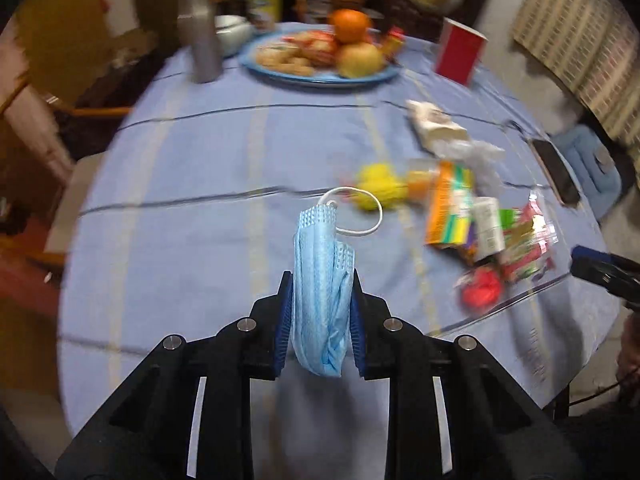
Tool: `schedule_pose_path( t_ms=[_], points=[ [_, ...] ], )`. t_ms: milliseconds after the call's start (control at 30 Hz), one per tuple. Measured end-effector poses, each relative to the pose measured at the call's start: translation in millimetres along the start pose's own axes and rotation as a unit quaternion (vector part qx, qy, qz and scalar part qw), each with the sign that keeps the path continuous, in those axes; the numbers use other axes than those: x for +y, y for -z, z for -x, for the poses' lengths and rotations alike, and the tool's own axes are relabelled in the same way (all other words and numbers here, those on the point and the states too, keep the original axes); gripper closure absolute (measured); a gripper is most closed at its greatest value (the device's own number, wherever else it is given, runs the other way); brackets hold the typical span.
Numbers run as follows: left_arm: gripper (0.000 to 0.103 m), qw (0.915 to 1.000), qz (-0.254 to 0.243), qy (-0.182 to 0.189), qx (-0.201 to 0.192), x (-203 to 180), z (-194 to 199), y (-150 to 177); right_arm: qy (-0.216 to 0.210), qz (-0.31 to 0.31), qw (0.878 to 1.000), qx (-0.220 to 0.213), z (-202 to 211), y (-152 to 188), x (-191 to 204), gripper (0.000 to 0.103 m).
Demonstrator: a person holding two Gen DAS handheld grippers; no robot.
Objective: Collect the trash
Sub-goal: 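Grasp the clear plastic wrapper with the right tool, then drop the mask into the red basket with the left tool while the right tool drops the wrapper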
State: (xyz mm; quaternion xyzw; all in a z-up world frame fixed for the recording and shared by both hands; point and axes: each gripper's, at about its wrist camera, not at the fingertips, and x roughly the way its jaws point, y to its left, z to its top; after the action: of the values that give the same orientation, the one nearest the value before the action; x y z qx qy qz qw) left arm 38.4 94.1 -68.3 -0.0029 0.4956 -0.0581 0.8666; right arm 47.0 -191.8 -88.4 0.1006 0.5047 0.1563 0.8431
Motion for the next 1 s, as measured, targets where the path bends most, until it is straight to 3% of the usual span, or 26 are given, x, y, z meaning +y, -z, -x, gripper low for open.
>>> schedule_pose_path(
  t_ms=[167, 267, 300, 333, 433, 567, 767, 867, 1000],
  points=[
    [0.076, 0.9988, 0.04, -0.026, 0.008, 48.7, 26.6, 25.8, 0.049, -0.008, 0.999, -0.003, -29.7, -9.4, 13.5, 0.035],
    [0.076, 0.9985, 0.043, -0.031, 0.014, 66.4, 37.0, 40.4, 0.048, -0.047, 0.998, -0.005, -33.6, -6.0, 2.6, 0.066],
    [0.076, 0.9985, 0.043, -0.029, 0.016, 66.1, 36.4, 41.1, 0.036, -0.061, 0.997, -0.012, -28.2, -3.8, -0.8, 0.085],
    [0.076, 0.9986, 0.042, -0.025, 0.02, 67.8, 36.3, 43.5, 0.017, -0.076, 0.997, -0.022, -19.5, -1.0, -4.0, 0.092],
    [0.076, 0.9989, 0.035, 0.008, 0.03, 60.8, 25.5, 40.6, -0.006, -0.094, 0.994, -0.063, 10.8, 8.6, -9.8, 0.093],
    [0.076, 0.9985, 0.033, 0.038, 0.023, 38.5, 12.5, 21.5, -0.012, -0.069, 0.993, -0.098, 53.3, 14.2, -13.9, 0.093],
    [0.076, 0.9958, 0.056, 0.068, -0.022, -9.8, 15.6, -3.2, -0.031, -0.02, 0.994, -0.102, 77.8, -9.4, -26.0, 0.093],
    [0.076, 0.9957, 0.069, 0.053, -0.033, -21.5, 16.8, -4.3, -0.046, 0.015, 0.994, -0.098, 82.3, -22.4, -25.2, 0.093],
    [0.076, 0.99, 0.134, 0.024, -0.037, -10.1, 27.0, 16.1, -0.093, 0.066, 0.992, -0.061, 62.8, -41.7, -9.3, 0.093]
  ],
)
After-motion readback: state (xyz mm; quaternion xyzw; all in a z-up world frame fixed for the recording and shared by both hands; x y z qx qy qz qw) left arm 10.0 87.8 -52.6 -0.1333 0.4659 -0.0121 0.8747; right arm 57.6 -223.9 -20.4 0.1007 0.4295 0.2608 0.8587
